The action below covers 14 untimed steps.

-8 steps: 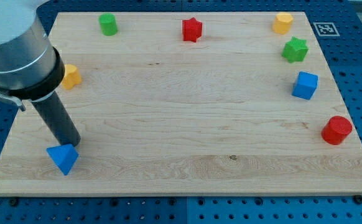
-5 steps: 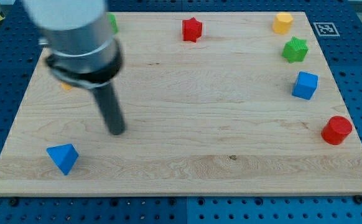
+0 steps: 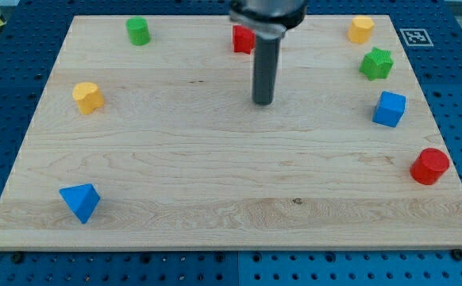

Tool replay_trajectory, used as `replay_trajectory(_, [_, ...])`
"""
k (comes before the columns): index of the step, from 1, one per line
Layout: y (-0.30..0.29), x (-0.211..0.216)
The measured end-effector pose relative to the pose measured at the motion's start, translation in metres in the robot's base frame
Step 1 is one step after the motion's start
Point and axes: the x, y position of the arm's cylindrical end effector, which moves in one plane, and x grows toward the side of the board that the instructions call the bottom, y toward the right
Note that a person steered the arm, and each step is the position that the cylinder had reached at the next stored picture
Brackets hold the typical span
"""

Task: Place the green star at the bottom center of the board

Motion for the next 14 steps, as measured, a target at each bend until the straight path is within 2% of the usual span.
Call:
replay_trajectory(1, [0.037, -0.024])
replay_trajectory(2, [0.038, -0.042])
replay_trajectory(4, [0.102, -0.062])
replay_trajectory(6, [0.124, -0.111])
replay_trajectory(7, [0.168, -0.113])
replay_trajectory(9, [0.267, -0.090])
replay_trajectory(10, [0.252, -0.071])
replay_trajectory(12, [0.097, -0.011])
replay_trajectory(13, [0.071, -0.004])
replay_trajectory(14, [0.097, -0.040])
